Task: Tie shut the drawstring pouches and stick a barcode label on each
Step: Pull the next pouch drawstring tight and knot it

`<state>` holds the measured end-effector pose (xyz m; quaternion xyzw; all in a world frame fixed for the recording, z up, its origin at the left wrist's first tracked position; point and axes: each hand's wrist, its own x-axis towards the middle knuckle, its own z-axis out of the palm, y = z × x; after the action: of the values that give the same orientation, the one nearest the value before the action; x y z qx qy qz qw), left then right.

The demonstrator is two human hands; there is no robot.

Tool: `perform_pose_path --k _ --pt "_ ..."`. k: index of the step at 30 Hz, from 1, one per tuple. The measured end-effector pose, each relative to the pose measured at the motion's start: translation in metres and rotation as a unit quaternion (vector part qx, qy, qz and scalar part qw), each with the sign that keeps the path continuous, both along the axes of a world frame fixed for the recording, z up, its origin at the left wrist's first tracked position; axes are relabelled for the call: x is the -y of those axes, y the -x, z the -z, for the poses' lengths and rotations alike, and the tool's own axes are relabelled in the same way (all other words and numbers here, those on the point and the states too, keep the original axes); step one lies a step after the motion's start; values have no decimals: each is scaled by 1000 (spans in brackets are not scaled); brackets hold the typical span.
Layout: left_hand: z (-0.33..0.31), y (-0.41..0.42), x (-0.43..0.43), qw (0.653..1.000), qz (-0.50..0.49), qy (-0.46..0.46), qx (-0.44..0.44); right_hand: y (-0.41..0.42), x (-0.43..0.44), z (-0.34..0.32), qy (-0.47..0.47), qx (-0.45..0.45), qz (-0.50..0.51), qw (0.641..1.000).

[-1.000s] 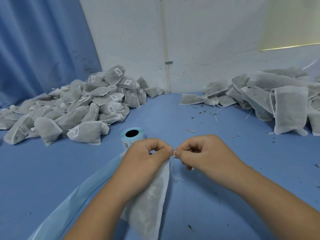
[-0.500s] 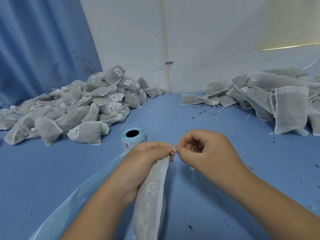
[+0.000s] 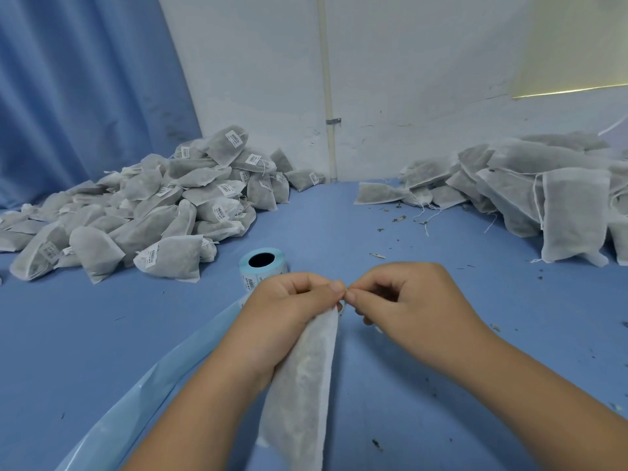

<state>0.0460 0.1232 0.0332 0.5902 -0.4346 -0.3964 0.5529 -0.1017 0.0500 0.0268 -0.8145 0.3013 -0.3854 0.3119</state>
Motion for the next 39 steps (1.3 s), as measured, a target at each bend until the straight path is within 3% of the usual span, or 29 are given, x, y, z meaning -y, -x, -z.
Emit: perform_pose_path --k 3,7,13,15,17,20,22,28,31,39 --pt "-1 -4 0 999 -17 2 40 3 4 -3 -29 11 8 999" --pt "-1 -9 -1 999 -22 -4 45 10 12 -12 -188 141 -29 972" --pt "1 1 1 996 60 11 69 1 3 -11 -386 331 -195 839" --pt "-2 1 -1 996 73 20 56 -1 0 -11 -435 341 -251 795" --pt "-4 -4 -1 996 39 31 69 2 3 -14 -477 303 -274 778" --pt "-3 -15 2 983 -41 43 171 12 14 -18 -519 200 -254 792" --pt "-1 -16 3 978 -46 48 200 14 17 -19 -528 179 -249 792" --pt "4 -14 5 977 -18 52 207 10 14 -15 -513 266 -268 771" --pt "3 -19 4 980 -16 31 195 12 20 -15 -507 269 -225 787" --pt "7 -27 -1 960 157 -151 176 19 44 -2 -447 301 -26 842"
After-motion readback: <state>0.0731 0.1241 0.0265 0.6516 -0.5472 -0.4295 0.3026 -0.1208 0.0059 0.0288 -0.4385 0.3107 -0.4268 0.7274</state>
